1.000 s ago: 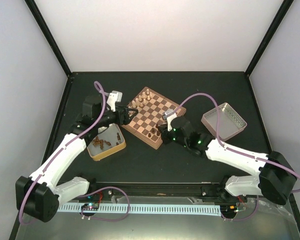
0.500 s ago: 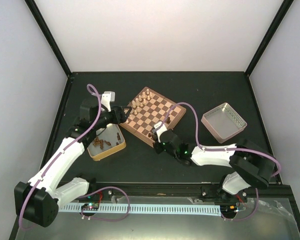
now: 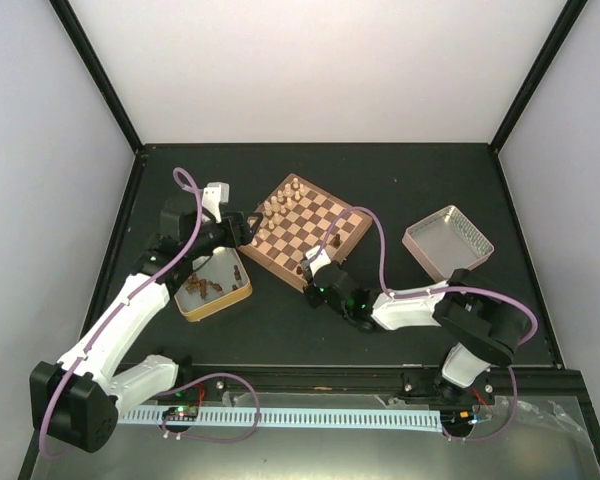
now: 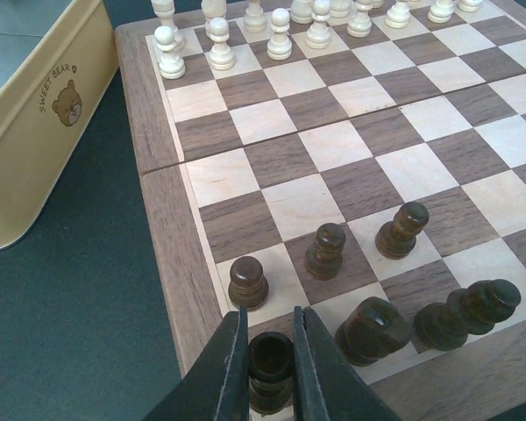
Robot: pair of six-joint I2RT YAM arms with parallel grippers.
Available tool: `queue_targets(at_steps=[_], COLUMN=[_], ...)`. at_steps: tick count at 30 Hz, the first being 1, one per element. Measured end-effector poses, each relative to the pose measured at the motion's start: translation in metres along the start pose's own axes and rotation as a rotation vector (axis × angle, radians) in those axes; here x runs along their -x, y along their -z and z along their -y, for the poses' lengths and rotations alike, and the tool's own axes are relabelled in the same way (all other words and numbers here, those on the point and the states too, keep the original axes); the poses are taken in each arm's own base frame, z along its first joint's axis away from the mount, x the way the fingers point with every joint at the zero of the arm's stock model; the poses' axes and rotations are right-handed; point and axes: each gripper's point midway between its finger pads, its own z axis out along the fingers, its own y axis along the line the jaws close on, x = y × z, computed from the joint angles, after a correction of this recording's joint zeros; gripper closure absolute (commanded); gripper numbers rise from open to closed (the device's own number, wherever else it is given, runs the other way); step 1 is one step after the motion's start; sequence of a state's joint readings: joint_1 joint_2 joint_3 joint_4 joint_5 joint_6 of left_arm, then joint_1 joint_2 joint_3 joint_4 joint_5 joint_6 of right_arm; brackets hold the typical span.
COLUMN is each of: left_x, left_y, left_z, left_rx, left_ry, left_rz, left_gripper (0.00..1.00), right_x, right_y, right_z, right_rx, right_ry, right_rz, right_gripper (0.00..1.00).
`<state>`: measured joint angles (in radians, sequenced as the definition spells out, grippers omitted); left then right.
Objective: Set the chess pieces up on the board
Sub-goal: Place the chess piece on the chessboard.
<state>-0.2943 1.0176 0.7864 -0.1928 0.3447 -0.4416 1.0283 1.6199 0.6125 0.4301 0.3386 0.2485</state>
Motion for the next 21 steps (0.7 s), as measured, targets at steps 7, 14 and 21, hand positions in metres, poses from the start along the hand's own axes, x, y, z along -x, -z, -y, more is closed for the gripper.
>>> queue_targets(at_steps=[7, 14, 21], left_x=[-0.0012, -0.004, -0.0053], left_y=[-0.0029, -0.006, -0.0062], left_z=[-0.0017, -0.0036, -0.0031], left_rx=[-0.007, -0.015, -0.03], left_ry=[0.01, 0.022, 0.028], left_rz=[-0.01, -0.027, -0.037], left_gripper=[0.23, 0.23, 0.23], right_x=[-0.0024, -0.0008, -0.0002], right_y=[-0.0048, -0.0058, -0.004], right_z=[0.001, 0.0045, 0.0047], right_rx=[-0.012, -0.034, -0.033], right_ry=[0.011, 0.024, 0.016], right_rz=[0.006, 0.017, 0.014], right_gripper=[0.87, 0.76, 0.69])
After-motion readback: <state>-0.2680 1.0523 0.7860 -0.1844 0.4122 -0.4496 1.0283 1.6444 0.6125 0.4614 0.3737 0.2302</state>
